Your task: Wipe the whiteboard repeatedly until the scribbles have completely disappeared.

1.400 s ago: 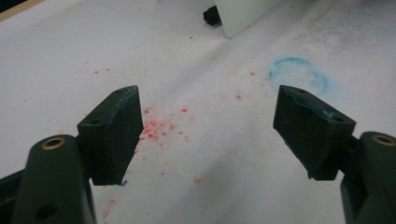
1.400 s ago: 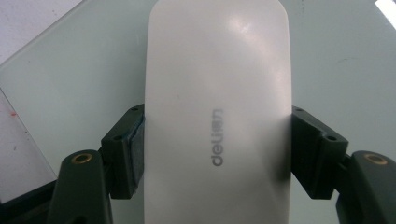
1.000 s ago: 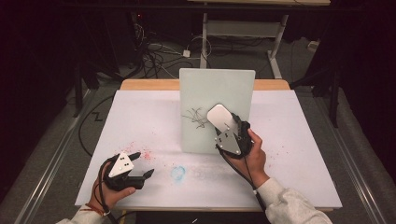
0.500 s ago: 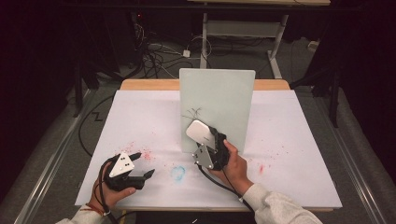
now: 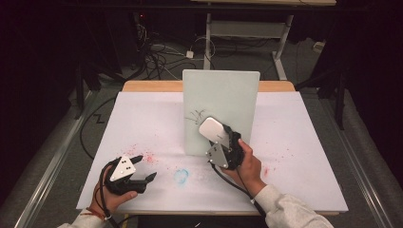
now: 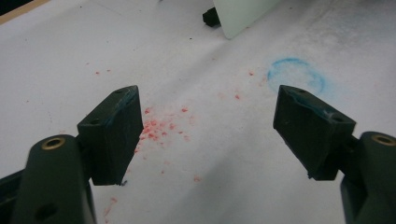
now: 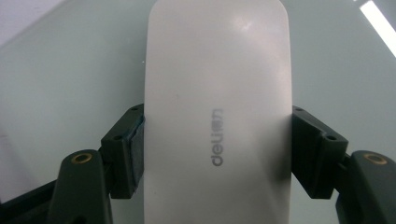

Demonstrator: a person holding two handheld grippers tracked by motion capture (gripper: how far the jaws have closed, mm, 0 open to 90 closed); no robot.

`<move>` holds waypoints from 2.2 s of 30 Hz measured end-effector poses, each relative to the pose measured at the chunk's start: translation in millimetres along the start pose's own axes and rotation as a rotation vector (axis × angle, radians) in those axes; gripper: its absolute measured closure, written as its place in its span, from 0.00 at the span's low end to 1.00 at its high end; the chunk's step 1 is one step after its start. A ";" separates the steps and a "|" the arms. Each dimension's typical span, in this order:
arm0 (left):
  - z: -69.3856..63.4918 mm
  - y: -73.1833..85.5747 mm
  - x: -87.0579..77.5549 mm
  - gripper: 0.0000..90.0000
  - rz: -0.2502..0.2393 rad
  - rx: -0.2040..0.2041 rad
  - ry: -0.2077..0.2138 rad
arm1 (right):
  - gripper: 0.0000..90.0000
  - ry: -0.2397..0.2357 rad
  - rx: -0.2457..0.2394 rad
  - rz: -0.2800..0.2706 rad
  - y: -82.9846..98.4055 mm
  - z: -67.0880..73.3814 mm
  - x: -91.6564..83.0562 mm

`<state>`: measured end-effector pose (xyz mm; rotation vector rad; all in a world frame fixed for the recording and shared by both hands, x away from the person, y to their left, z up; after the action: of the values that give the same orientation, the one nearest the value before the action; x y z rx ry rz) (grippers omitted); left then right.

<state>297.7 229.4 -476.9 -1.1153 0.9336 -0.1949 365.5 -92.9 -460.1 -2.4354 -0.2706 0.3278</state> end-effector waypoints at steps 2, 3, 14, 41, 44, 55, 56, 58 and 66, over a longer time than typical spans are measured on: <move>-0.1 -0.2 -0.1 0.26 0.000 0.001 0.000 | 0.34 0.023 0.018 0.005 2.0 -8.6 -1.2; -0.1 -0.4 0.0 0.26 -0.001 0.001 0.000 | 0.34 0.023 0.037 0.006 2.7 -11.2 -1.6; -1.1 -1.2 4.0 0.26 0.009 0.005 0.008 | 0.34 -0.064 -0.037 0.008 0.1 24.1 0.3; -0.3 -0.3 3.4 0.26 0.000 -0.005 0.018 | 0.34 0.064 0.119 -0.006 -32.4 -23.0 12.4; -0.5 -0.2 4.4 0.26 0.003 -0.004 0.018 | 0.34 0.032 0.079 -0.002 -33.4 -10.8 13.3; 0.1 -0.6 5.3 0.26 -0.001 -0.008 0.017 | 0.34 -0.052 -0.069 0.006 -34.5 30.3 15.0; 0.2 -0.6 5.1 0.26 -0.003 -0.007 0.016 | 0.34 -0.061 -0.071 0.007 -35.2 28.9 15.2; 0.3 -0.5 4.7 0.26 -0.003 -0.008 0.013 | 0.34 -0.072 -0.071 0.009 -37.3 24.0 15.4; 1.2 -0.2 3.9 0.26 -0.008 -0.016 0.005 | 0.34 0.001 0.016 0.001 -45.5 -6.9 18.2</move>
<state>301.1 228.0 -478.7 -1.1342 0.9368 -0.1966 379.7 -57.1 -428.9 -2.4197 -0.2649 0.3280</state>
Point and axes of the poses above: each handheld gripper's, and its own axes: x roughly forward along the jaws, y roughly out of its underside, z roughly to its left, the point moved 1 cm from there along x, roughly forward along the jaws, and after that the axes turned 3 degrees about -z, right-handed, at the moved point
